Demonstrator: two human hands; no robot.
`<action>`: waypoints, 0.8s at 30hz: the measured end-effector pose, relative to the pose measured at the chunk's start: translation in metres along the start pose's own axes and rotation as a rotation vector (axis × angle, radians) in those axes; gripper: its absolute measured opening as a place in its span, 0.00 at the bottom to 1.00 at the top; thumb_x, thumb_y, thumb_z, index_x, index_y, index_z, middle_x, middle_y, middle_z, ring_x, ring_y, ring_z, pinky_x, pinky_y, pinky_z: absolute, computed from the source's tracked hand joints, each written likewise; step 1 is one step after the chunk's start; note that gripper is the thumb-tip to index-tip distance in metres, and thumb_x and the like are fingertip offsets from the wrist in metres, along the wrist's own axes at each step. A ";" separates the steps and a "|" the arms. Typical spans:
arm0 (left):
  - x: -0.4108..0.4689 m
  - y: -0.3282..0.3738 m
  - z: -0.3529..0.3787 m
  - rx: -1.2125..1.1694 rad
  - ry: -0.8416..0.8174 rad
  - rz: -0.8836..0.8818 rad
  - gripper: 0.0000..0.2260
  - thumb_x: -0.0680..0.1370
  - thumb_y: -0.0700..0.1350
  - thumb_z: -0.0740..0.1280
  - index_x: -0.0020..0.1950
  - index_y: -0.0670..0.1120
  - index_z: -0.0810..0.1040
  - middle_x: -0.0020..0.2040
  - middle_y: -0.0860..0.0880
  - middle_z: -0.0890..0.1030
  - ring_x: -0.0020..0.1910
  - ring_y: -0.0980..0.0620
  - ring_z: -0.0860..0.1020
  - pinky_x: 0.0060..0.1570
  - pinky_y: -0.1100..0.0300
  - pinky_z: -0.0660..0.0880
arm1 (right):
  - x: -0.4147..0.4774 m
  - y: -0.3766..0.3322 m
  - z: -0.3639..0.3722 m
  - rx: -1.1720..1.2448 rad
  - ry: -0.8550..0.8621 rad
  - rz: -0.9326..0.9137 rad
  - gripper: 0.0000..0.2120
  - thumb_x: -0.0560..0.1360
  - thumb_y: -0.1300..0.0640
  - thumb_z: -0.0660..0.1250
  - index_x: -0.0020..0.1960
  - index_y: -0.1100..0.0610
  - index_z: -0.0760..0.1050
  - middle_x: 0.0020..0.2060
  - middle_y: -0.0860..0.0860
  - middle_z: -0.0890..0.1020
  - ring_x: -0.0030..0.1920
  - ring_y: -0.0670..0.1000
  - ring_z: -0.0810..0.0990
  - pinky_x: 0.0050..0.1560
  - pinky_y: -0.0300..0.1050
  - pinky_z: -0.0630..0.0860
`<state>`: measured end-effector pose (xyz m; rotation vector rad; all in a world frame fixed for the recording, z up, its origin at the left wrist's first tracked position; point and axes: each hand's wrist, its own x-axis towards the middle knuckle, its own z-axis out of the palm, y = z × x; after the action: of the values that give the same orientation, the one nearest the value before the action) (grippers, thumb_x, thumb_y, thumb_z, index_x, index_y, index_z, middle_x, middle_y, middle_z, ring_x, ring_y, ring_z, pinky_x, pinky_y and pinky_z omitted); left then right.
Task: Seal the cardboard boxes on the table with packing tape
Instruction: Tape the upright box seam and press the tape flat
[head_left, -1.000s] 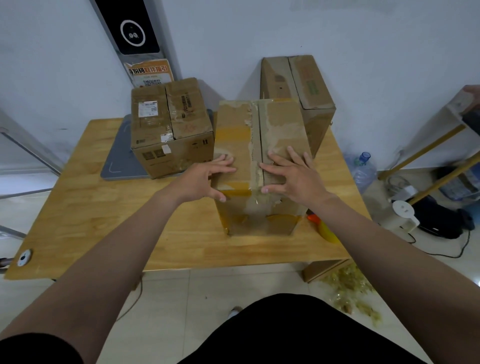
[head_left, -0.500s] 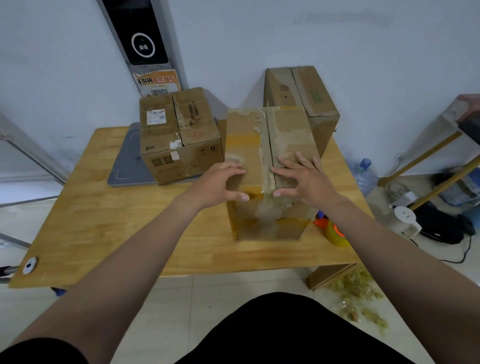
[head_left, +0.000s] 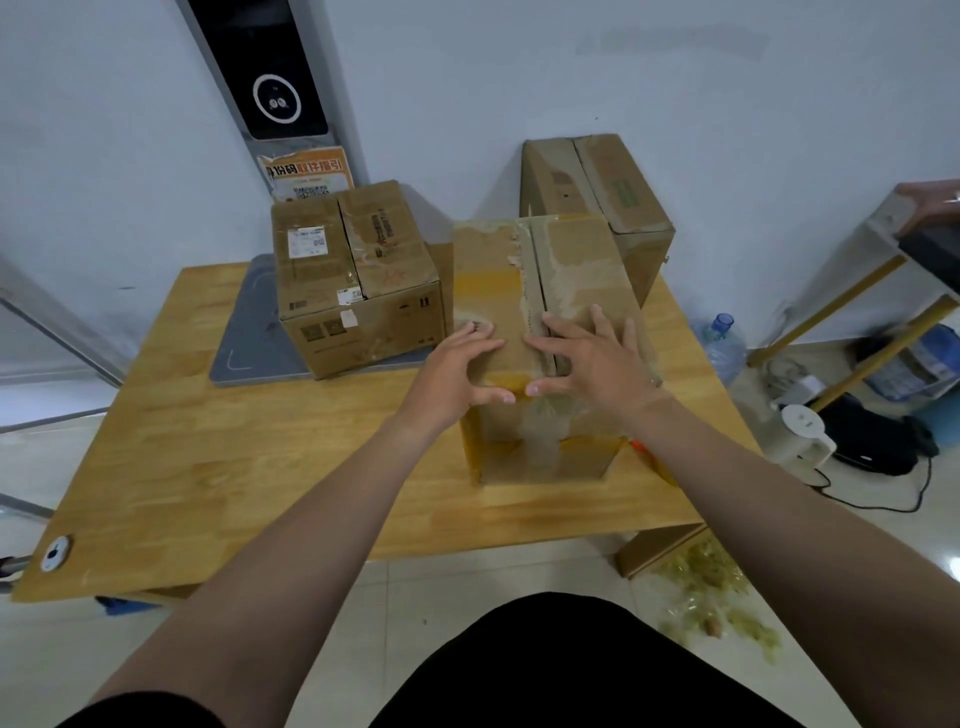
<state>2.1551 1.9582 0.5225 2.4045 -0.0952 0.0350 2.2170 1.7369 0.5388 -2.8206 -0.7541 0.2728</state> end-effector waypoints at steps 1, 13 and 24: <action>0.000 0.000 -0.002 0.021 -0.017 0.005 0.41 0.66 0.58 0.80 0.77 0.49 0.72 0.80 0.52 0.65 0.81 0.54 0.56 0.78 0.53 0.53 | -0.001 0.005 0.000 -0.018 0.010 -0.036 0.41 0.64 0.21 0.57 0.75 0.30 0.60 0.80 0.35 0.54 0.81 0.60 0.43 0.75 0.73 0.40; 0.003 -0.006 -0.008 0.005 -0.053 0.033 0.40 0.64 0.55 0.80 0.75 0.49 0.74 0.78 0.52 0.68 0.80 0.57 0.57 0.80 0.54 0.53 | -0.009 0.060 0.000 -0.128 0.068 -0.330 0.37 0.68 0.28 0.59 0.76 0.31 0.57 0.78 0.33 0.54 0.81 0.46 0.45 0.80 0.53 0.44; -0.001 -0.005 -0.001 -0.075 -0.115 -0.025 0.31 0.77 0.52 0.74 0.79 0.54 0.68 0.81 0.63 0.59 0.81 0.64 0.47 0.80 0.49 0.53 | -0.013 0.107 0.025 0.374 0.314 -0.331 0.37 0.70 0.36 0.68 0.75 0.52 0.71 0.79 0.47 0.63 0.81 0.51 0.51 0.80 0.55 0.54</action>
<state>2.1544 1.9624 0.5194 2.3318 -0.1171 -0.1163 2.2500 1.6434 0.4901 -2.2715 -0.9608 -0.0767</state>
